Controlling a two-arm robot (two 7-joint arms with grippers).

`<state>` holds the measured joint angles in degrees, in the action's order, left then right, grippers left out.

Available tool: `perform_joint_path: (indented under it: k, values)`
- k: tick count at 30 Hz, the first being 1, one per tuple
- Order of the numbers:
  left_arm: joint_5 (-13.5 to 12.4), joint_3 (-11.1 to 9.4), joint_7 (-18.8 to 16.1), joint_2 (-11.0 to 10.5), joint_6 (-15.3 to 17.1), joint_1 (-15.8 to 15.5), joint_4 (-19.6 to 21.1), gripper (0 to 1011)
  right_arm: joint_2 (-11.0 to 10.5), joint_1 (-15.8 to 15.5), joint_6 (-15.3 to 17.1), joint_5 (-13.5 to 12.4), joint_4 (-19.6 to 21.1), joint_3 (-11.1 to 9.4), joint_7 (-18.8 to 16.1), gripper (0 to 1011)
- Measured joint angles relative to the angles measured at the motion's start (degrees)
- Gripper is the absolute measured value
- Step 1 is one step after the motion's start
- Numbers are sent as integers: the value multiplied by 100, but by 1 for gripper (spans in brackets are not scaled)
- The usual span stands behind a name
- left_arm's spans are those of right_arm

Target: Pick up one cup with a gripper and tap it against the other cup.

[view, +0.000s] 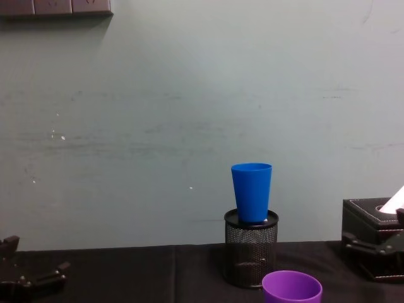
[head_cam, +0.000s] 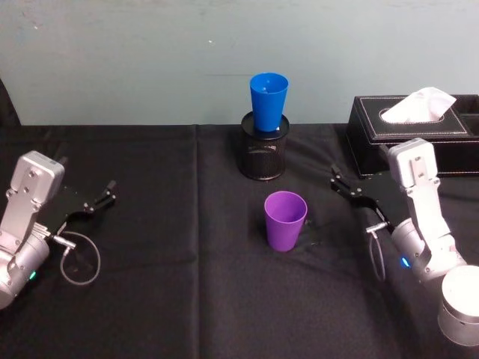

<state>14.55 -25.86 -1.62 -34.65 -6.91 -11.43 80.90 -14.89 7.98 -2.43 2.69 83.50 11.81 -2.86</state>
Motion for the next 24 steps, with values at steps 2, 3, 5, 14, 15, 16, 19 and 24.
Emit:
perform_joint_path:
  k: [2,3,5,14,15,16,19,24]
  values:
    - [0,0,0,0,0,0,0,1000,29,-9,-4,91,-32,-35,79,1003]
    - [0,0,0,0,0,0,0,1000,35,-10,-6,104,-38,-42,93,1003]
    - [0,0,0,0,0,0,0,1000,32,-10,-6,104,-38,-39,93,1003]
    - [0,0,0,0,0,0,0,1000,20,-8,-6,93,-26,-29,85,1003]
    - [0,0,0,0,0,0,0,1000,20,-7,-6,93,-24,-28,84,1003]
    - [0,0,0,0,0,0,0,1000,19,-7,-6,92,-24,-28,83,1003]
    - [0,0,0,0,0,0,0,1000,17,-6,-5,88,-21,-26,82,1003]
    - [0,0,0,0,0,0,0,1000,14,-4,-4,83,-17,-22,75,1003]
